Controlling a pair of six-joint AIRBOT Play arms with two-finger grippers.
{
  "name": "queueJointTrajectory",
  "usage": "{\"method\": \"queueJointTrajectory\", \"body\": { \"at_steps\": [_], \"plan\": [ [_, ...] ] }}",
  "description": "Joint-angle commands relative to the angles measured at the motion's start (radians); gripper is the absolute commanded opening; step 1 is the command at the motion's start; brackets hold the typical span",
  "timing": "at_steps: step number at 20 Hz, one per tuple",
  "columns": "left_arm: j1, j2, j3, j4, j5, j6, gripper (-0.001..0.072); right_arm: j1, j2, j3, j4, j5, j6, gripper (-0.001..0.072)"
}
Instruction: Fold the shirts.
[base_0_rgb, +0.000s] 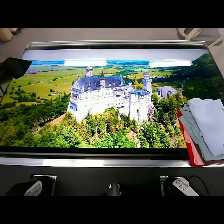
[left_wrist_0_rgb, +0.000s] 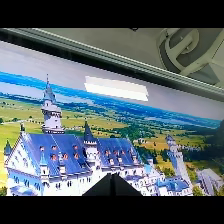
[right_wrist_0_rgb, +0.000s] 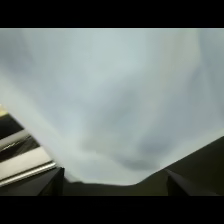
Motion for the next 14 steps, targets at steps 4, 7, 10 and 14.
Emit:
{"method": "queueJointTrajectory", "body": {
  "at_steps": [4, 7, 10, 14],
  "plan": [
    [-0.117, -0.091, 0.252, 0.424, -0.007, -0.146, 0.0021, 0.084, 0.008, 0.426, 0.330, -0.431, -0.248, 0.0651],
    [-0.271, -0.245, 0.379, 0.977, -0.175, -0.406, 0.0022, 0.359, -0.002, 0.459, 0.304, -0.433, -0.161, 0.0623],
    [-0.333, -0.392, 0.382, 1.010, -0.420, -0.441, 0.0341, 0.653, -0.097, 0.428, 0.254, -0.213, -0.025, 0.0627],
    [-0.359, -0.489, 0.299, 0.888, -0.637, -0.436, 0.0530, 0.893, -0.278, 0.387, 0.252, -0.031, 0.029, 0.0646]
  ]
}}
